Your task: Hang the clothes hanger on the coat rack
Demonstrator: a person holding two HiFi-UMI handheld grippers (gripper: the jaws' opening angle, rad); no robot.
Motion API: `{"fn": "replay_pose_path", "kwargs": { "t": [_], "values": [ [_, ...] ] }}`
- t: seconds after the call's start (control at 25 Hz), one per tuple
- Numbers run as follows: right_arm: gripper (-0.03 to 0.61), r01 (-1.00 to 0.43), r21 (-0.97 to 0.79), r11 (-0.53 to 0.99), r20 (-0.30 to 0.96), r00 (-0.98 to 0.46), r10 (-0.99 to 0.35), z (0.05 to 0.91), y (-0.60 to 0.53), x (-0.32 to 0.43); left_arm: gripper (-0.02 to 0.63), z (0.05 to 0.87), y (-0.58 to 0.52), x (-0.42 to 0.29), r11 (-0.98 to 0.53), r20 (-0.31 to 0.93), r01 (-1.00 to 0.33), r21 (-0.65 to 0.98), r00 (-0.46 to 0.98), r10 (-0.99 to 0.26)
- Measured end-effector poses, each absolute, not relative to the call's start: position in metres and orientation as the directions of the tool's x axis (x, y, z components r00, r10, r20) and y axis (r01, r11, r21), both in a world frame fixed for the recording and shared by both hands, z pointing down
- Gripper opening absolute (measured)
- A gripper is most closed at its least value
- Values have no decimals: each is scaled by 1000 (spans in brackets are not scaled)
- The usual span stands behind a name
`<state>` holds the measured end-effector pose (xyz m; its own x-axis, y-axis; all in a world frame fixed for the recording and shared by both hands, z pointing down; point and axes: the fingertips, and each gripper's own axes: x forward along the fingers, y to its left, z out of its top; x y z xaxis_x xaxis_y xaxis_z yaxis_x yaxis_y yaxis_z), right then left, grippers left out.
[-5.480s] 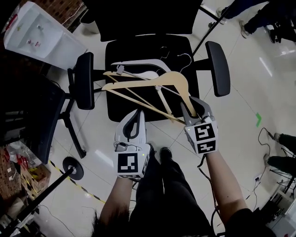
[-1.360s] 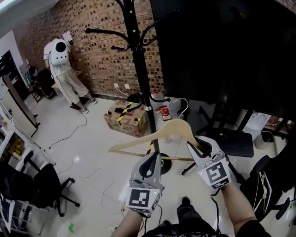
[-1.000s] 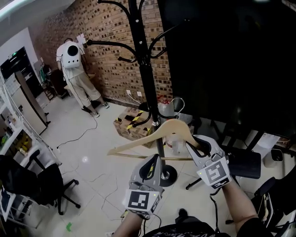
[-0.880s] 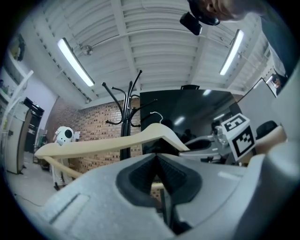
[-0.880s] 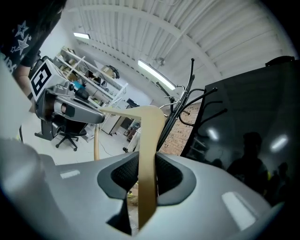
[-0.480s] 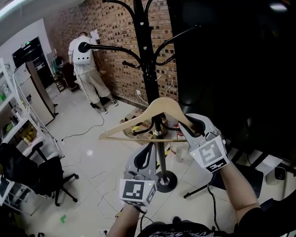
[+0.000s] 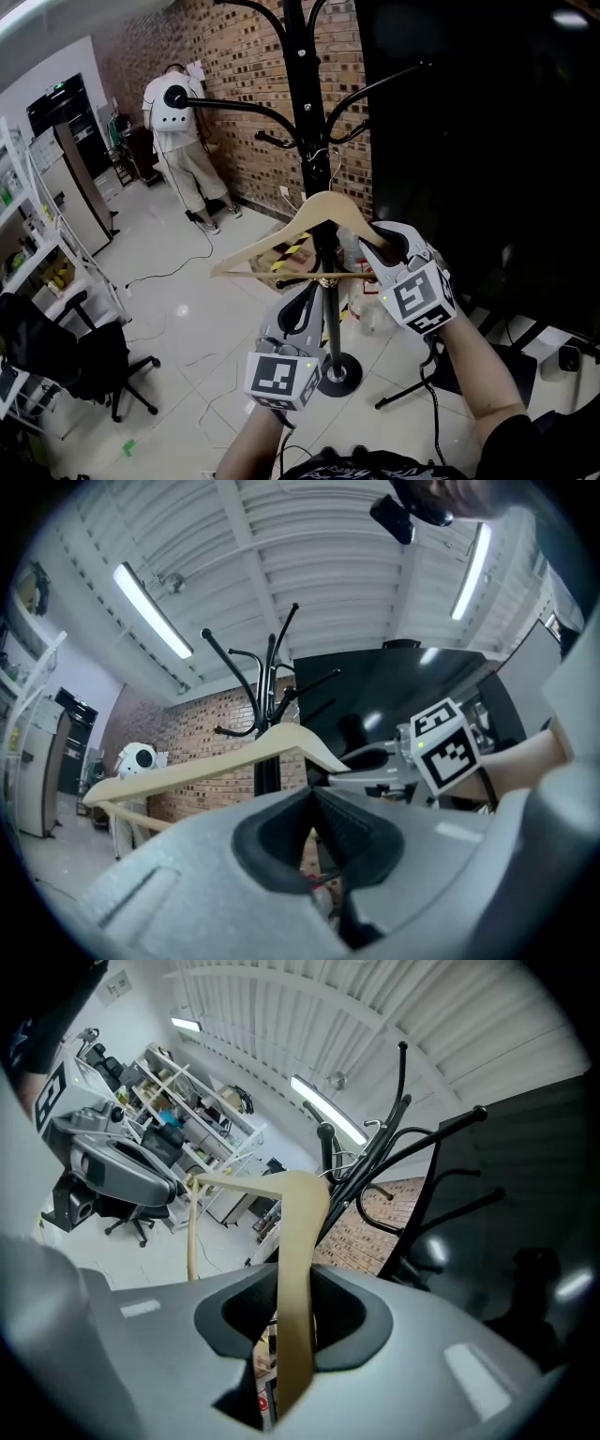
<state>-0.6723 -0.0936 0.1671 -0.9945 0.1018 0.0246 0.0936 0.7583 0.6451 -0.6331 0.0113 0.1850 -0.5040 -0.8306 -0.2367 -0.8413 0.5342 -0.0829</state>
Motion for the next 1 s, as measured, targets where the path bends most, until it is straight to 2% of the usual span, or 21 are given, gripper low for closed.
{"fn": "replay_pose_path", "kwargs": {
  "t": [0.52, 1.0],
  "values": [
    [101, 102, 678, 728, 67, -995, 77, 191, -95, -703, 5, 205, 8, -661, 511, -219, -858, -58, -488, -845],
    [106, 58, 679, 732, 0, -997, 80, 195, -91, -704, 5, 216, 8, -672, 510, -203, -860, -34, -493, -846]
  ]
}}
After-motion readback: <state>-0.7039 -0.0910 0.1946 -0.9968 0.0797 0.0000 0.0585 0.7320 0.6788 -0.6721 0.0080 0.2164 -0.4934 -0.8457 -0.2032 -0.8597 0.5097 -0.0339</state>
